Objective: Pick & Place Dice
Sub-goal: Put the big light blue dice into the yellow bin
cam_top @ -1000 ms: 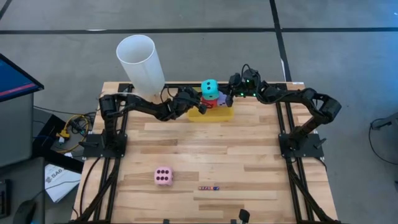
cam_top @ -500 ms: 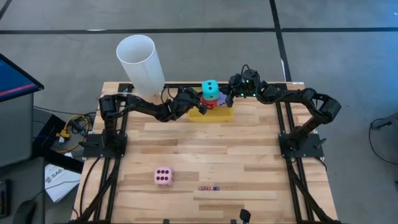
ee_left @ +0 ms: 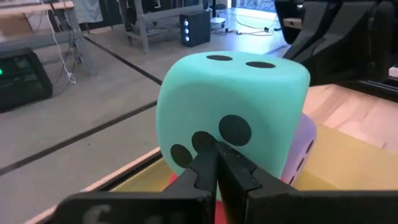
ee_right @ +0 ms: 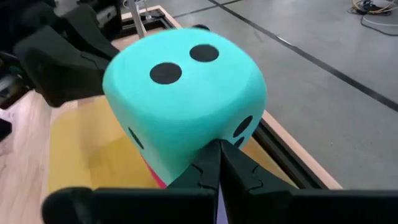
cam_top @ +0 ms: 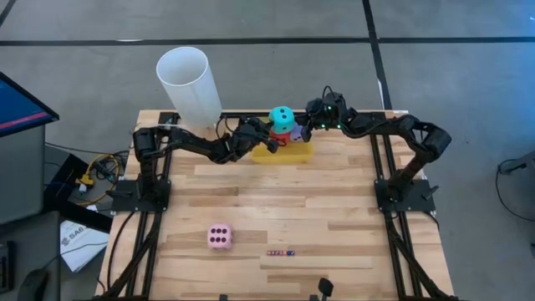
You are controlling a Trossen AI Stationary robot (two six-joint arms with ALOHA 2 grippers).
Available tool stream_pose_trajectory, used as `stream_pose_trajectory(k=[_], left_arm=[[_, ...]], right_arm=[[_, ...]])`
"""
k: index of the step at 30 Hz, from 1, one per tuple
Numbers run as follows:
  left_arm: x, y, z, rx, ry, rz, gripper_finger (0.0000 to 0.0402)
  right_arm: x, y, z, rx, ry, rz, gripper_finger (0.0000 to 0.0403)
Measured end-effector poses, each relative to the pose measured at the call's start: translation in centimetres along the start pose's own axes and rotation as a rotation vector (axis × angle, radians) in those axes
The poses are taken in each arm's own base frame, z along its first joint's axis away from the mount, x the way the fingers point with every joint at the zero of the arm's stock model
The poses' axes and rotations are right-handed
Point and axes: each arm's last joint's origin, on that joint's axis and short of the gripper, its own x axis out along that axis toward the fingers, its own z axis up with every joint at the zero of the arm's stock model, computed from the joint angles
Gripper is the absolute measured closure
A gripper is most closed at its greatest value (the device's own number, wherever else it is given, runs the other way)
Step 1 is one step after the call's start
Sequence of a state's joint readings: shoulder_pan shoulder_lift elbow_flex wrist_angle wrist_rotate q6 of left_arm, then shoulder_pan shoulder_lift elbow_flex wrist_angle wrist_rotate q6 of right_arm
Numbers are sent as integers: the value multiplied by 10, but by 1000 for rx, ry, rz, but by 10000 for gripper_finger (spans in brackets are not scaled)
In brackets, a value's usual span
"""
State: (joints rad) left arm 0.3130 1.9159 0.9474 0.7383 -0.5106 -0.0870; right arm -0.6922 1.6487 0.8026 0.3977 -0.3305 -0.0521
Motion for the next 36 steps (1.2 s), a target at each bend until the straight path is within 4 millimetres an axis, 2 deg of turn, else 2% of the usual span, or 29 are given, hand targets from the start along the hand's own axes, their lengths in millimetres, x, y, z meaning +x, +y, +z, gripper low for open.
stream_pose_trajectory(k=[9, 19, 36], left_arm=[[0, 1, -2, 18, 23, 16, 402], [4, 9, -2, 12, 20, 74, 402], [5, 12, -2, 11, 19, 97, 401]], right_arm=[[-2, 0, 13, -10, -31, -4, 403], [-1, 3, 8, 1, 12, 35, 403], [1, 11, 14, -63, -44, 39, 403]])
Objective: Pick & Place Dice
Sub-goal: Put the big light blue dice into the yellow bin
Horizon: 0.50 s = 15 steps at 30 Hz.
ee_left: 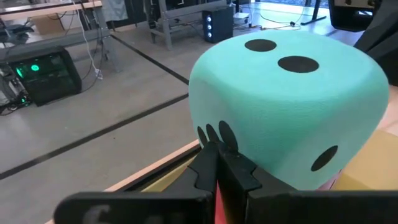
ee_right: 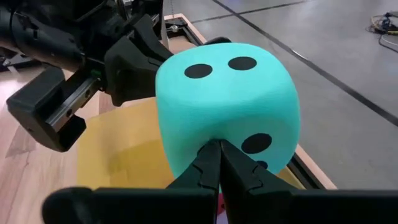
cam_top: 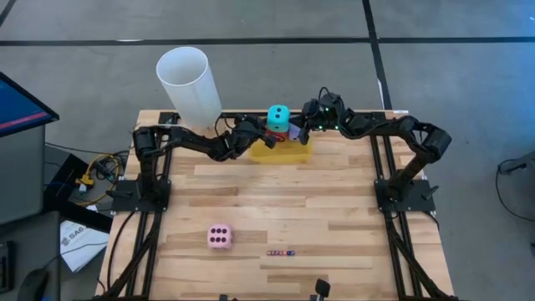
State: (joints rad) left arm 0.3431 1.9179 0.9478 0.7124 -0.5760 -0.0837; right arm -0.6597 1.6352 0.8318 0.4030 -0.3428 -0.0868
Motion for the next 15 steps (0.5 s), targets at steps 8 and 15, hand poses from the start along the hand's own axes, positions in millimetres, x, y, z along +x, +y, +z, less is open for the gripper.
stream_pose_trajectory(k=[8, 15], left_arm=[[0, -1, 0, 1, 1, -15, 402], [-1, -1, 0, -2, -8, -7, 402]], right_arm=[[-2, -5, 0, 4, -4, -18, 403], [-2, -5, 0, 4, -4, -20, 403]])
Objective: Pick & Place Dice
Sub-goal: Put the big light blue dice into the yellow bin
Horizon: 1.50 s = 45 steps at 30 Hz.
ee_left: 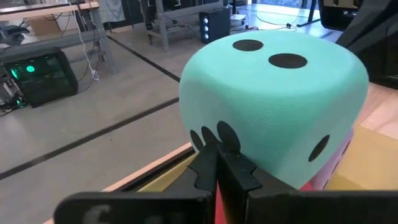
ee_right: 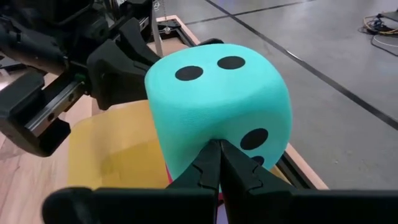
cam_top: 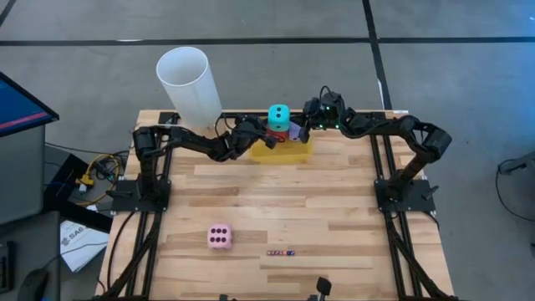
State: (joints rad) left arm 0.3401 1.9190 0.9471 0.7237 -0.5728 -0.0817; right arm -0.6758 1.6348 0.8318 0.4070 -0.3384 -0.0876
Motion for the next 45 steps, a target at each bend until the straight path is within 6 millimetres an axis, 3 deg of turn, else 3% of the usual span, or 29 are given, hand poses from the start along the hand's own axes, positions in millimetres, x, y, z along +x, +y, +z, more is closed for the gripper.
stream_pose_trajectory(k=[45], left_arm=[[-2, -2, 0, 24, -6, 26, 402]], right_arm=[[0, -4, -2, 38, 6, -8, 403]])
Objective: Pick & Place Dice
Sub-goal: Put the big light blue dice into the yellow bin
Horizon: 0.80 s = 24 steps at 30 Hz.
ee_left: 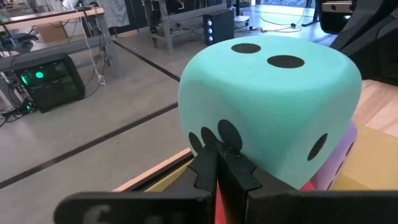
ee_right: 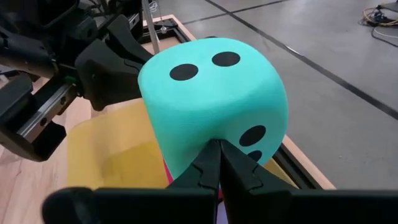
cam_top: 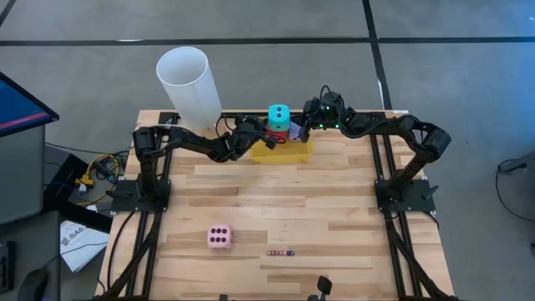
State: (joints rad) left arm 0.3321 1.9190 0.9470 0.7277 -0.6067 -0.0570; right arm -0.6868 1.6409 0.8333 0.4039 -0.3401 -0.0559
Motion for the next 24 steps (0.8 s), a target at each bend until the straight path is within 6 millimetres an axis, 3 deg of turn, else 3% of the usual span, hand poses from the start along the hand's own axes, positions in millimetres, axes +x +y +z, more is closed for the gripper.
stream_pose_trajectory(k=[24], left_arm=[[1, 2, -4, -1, 41, 4, 402]], right_arm=[[0, 0, -1, 1, 13, 4, 403]])
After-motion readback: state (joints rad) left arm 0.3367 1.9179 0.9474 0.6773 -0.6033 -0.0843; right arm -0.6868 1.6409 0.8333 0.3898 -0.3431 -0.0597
